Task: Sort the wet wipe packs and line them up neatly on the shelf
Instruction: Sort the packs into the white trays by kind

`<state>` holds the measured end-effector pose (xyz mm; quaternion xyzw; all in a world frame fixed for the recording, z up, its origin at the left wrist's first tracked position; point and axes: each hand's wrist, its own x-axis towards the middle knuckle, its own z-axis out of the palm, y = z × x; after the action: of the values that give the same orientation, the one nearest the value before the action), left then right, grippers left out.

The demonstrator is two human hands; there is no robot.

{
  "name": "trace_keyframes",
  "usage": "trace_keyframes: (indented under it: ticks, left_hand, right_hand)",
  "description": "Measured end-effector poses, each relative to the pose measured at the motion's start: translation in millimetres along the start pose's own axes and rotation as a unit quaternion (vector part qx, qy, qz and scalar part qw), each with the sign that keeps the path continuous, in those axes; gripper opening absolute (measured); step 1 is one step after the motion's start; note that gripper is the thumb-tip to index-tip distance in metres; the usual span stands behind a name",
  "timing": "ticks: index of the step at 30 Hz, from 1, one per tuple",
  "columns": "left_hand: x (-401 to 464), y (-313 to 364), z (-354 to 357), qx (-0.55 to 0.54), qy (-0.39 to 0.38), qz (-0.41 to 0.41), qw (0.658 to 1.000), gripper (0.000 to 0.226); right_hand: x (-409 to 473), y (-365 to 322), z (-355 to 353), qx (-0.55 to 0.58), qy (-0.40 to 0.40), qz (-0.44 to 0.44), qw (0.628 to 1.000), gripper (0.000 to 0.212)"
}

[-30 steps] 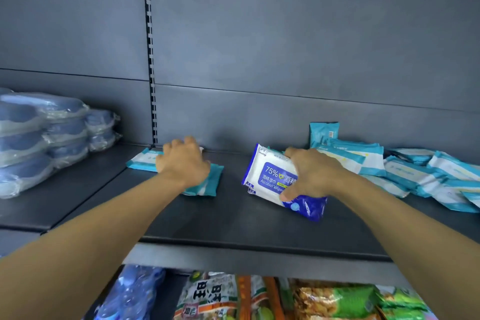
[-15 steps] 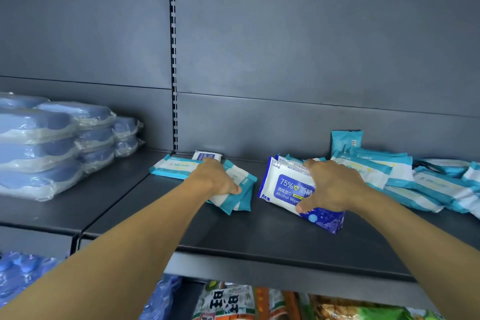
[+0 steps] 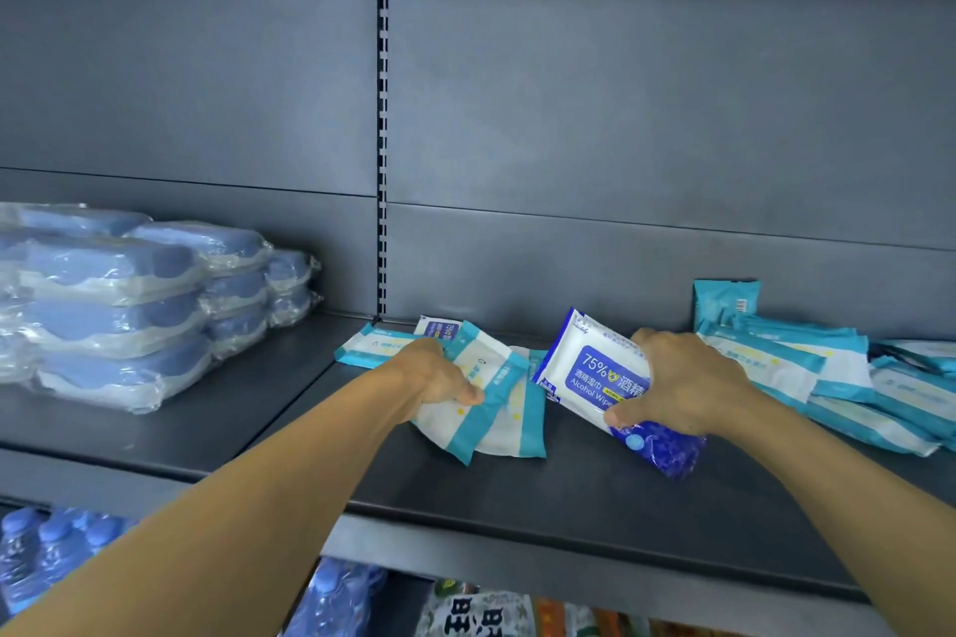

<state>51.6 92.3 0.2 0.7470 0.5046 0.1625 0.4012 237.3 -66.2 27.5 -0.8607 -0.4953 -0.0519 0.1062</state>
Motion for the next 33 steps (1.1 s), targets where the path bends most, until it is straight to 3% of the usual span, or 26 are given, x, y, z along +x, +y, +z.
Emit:
trace_keyframes:
  ticks: [8,11,13,15,18,22,26,28,30,33]
  left_hand:
    - [5.3,-6.0,-9.1,-0.172,-0.025,-0.052,0.983,0.03]
    - [1.2,8.0,-1.8,-0.187,-0.038,-0.038,0.981,0.017]
    - [-0.5,19.1,8.5,-0.139,-0.035,-0.031,0.989,0.024]
    - [-3.3,28.1,21.0,-0.026,-0.016,0.0,1.0,0.032]
    - [-6.6,33.4,38.7,0.092,0.023,0.033,0.995,0.038]
    - [-0.6,29.4,38.5,0.0,0.001,0.031,1.0,0.058]
    - [0.6,22.1,8.6,-0.032,-0.036,0.019,0.999,0.055]
    - [7.8,21.4,-15.3,-0.003,-0.048,0.049,0.998,0.032]
    - [12.7,25.4,-41.6,0.088,-0.041,0.083,0.992,0.016]
    - [23.5,33.5,-72.6,0.266,-0.037,0.112,0.957,0.02]
  right_hand:
    - [3.3,7.8,-2.0,0.05,-0.01,0.029,0.998,0.053]
    - [2.2,10.5,-1.4,0.053,-0.013,0.032,0.998,0.055]
    - [1.8,10.6,-0.9,0.047,-0.014,0.032,0.998,0.057]
    - [2.0,9.6,-0.7,0.037,-0.01,0.029,0.999,0.058]
    - [2.4,8.5,-0.1,0.021,-0.005,0.027,0.999,0.059]
    - [3.0,6.6,1.3,0.017,-0.004,0.022,1.0,0.059]
    - [5.0,-0.4,-0.8,0.028,0.01,0.014,0.999,0.055]
    - [7.6,-5.3,-3.3,0.035,0.017,0.009,0.999,0.054]
    - [10.4,-10.3,-4.9,0.034,0.019,0.006,0.999,0.054]
    - [13.5,-16.1,-5.1,0.027,0.018,0.005,0.999,0.054]
